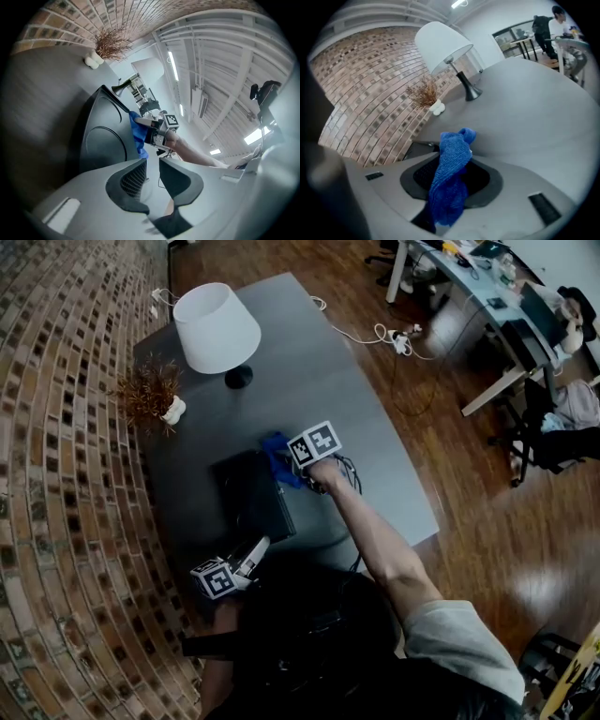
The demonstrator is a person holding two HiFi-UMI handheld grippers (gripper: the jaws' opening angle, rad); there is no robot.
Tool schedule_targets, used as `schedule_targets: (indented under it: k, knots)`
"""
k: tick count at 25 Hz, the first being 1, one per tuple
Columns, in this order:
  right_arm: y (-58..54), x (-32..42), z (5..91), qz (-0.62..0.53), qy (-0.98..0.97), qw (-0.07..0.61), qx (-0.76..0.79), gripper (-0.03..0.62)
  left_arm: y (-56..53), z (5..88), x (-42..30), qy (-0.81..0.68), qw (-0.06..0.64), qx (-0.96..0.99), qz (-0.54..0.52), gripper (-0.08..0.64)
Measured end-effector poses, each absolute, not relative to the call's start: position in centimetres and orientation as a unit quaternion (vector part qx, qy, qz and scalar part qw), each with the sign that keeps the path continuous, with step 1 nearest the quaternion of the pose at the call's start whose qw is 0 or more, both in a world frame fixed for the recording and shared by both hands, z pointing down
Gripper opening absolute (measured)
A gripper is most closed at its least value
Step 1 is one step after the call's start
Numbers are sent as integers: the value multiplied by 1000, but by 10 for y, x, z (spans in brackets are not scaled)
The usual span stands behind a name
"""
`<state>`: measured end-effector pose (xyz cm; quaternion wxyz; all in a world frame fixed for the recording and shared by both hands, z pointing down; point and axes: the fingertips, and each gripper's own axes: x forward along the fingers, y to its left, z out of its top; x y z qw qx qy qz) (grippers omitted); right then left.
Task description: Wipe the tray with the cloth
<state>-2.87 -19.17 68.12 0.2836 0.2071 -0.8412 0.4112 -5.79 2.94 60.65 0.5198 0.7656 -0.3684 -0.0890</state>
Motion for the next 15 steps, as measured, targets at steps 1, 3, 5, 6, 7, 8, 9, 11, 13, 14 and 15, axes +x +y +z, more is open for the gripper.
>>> schedule_targets:
  k: [1,3,5,6,7,8,9,11,13,14,15]
  knots:
    - [-193,-36,688,412,-839,286,211,129,30,607,-57,-367,521,766,-90,72]
    - [-183,-44,704,420,-834,300,197,129,30,607,-55,-363,522,766,-91,72]
    - [-161,-38,711,442,-827,312,153,127,30,607,-54,-361,522,768,-88,71]
    - [-147,-30,712,446,-824,326,127,127,29,606,-54,-361,522,767,-87,71]
    - [-136,-20,710,439,-824,342,110,127,29,604,-54,-363,523,766,-87,68]
    - [-129,-9,706,426,-827,351,110,129,29,604,-55,-365,523,765,-87,66]
    - [-129,0,698,416,-833,343,124,129,29,604,-56,-367,521,766,-87,66]
    - [-133,6,668,418,-851,277,156,129,28,605,-59,-369,516,768,-88,66]
    - [-128,-2,648,426,-862,218,169,129,26,604,-60,-375,516,764,-94,63]
    - [-120,-7,652,427,-861,214,172,129,25,603,-60,-377,517,762,-97,63]
    - [-106,-10,661,428,-859,223,172,129,25,603,-60,-379,516,762,-98,61]
